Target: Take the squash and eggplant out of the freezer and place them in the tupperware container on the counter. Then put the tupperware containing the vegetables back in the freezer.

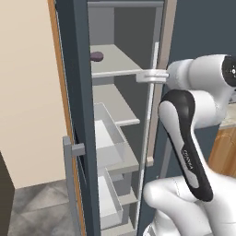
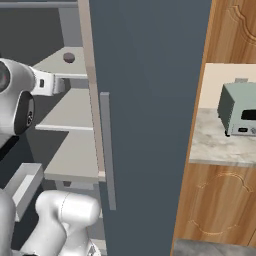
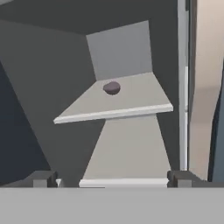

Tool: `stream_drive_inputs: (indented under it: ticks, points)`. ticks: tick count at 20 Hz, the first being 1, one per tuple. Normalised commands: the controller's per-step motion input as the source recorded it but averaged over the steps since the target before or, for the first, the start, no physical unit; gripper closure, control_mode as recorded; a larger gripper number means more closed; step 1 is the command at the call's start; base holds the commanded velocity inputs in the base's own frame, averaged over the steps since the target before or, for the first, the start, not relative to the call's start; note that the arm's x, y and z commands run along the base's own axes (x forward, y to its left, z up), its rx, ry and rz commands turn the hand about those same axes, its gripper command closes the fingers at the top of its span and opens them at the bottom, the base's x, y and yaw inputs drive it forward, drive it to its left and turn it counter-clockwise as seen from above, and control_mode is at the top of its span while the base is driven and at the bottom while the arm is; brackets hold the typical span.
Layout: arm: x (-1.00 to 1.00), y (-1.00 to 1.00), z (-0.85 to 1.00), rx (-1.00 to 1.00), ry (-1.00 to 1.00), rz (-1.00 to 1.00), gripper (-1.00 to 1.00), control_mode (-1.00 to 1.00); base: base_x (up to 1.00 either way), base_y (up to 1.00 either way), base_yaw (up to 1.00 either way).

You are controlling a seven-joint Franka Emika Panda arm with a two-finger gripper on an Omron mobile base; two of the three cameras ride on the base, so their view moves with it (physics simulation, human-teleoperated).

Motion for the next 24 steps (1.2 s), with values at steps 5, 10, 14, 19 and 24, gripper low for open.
stream_drive_inputs:
  ticks: [5, 10, 14, 19, 24]
  points:
    - [0.79, 0.30, 0.39, -0.01, -0.19, 0.10, -1.00, -1.00, 0.00, 0.00, 0.00]
    - [0.67, 0.29, 0.13, -0.12, -0.01, 0.01, -1.00, -1.00, 0.00, 0.00, 0.00]
    - [0.73, 0.25, 0.13, -0.11, 0.07, 0.00, -1.00, -1.00, 0.00, 0.00, 0.00]
    - [0.88, 0.14, 0.03, -0.08, 0.16, 0.00, -1.00, -1.00, 0.00, 0.00, 0.00]
    - [0.79, 0.21, -0.13, -0.06, 0.05, 0.00, -1.00, -1.00, 0.00, 0.00, 0.00]
